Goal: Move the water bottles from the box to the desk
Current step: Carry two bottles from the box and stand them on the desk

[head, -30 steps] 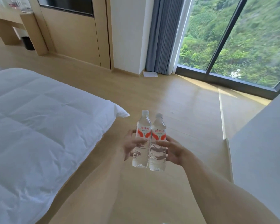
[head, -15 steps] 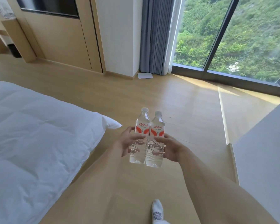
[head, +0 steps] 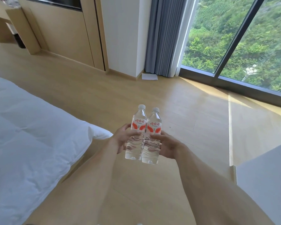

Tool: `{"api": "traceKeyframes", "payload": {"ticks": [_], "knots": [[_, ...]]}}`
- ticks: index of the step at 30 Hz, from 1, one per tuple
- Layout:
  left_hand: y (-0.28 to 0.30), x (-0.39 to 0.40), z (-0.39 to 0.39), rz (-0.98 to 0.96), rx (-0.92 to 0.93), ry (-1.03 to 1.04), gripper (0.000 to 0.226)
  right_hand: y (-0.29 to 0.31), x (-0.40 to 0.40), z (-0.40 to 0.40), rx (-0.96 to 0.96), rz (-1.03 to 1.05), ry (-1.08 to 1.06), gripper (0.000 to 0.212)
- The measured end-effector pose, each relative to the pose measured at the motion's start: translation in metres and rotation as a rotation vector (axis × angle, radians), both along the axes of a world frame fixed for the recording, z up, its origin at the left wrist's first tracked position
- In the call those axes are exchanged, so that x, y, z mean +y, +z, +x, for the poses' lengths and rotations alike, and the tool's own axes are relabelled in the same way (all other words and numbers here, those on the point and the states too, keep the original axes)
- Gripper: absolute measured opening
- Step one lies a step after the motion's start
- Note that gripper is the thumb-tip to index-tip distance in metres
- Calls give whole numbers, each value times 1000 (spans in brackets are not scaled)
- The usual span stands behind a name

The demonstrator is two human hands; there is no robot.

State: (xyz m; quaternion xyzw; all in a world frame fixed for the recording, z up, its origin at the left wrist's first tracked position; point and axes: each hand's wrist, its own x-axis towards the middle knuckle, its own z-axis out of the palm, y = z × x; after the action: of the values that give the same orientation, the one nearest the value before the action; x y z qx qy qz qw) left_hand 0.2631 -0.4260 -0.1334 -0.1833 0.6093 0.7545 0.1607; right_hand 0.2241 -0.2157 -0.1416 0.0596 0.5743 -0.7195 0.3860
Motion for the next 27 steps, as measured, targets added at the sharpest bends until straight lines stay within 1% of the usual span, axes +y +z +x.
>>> {"api": "traceKeyframes", "payload": {"ticks": [3,6,7,10,12,19,23,27], "knots": [[0,-3,-30,-13,11,25,78,6,-5,-33,22,8,18,68],[1,-13,-61,-12,12,45,65,8,-16,-67,39,13,23,65],[0,-18,-74,-8,15,49,65,9,-20,-79,47,21,23,64],[-4,-34,-115,8,39,53,77,11,-38,-119,69,55,1,52],[-8,-47,-149,25,57,57,77,11,-52,-150,83,72,-23,46],[-1,-109,-275,50,55,57,57,17,-117,-272,81,124,-101,45],[8,-148,-337,43,57,39,55,25,-155,-330,101,81,-103,46],[7,-179,-382,30,62,70,55,29,-189,-376,90,54,-116,38]]}}
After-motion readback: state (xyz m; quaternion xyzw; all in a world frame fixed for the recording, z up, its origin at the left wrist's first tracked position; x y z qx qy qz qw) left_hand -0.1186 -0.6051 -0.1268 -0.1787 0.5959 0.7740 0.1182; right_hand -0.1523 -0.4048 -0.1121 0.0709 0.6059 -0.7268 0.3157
